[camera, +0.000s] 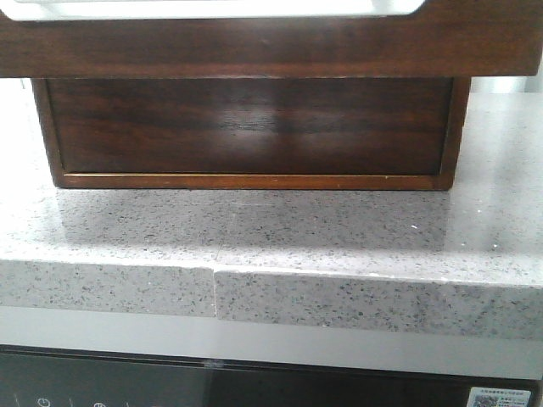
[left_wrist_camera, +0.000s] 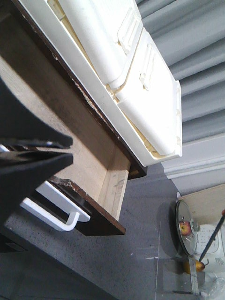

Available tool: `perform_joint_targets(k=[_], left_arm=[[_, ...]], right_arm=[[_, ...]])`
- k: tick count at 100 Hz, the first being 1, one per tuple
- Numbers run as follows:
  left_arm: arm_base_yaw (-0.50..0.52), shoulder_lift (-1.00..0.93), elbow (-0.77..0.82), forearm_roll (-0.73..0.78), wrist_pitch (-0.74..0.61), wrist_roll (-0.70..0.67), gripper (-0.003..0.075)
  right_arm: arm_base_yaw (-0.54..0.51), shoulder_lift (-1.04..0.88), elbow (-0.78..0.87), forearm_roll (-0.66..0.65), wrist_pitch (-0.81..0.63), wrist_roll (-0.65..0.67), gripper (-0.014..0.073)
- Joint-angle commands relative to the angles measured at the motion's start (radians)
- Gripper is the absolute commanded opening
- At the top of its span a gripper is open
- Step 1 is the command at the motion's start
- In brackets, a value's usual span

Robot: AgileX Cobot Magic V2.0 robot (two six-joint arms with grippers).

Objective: Put scissors in drawer with both arms
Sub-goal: 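Carry the scissors over the open drawer and lower them inside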

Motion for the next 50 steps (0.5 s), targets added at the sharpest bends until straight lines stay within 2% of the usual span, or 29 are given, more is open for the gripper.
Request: perform_joint_targets(k=[1, 31, 50], left_arm=[[0.002, 0.002, -0.032, -0.011, -0.083, -0.014, -0.002], [0.002, 0.002, -0.032, -0.011, -0.083, -0.014, -0.002], [0.002, 0.002, -0.032, -0.013, -0.083, -0.014, -0.002]], right_arm=[[0.076, 0.009, -0.034, 0.016, -0.101, -0.082, -0.0073], [0.368, 0.13, -0.038, 0.017, -0.189, -0.24, -0.0073], [0.439, 0.238, -0.038, 0.017, -0.253, -0.373, -0.0073]])
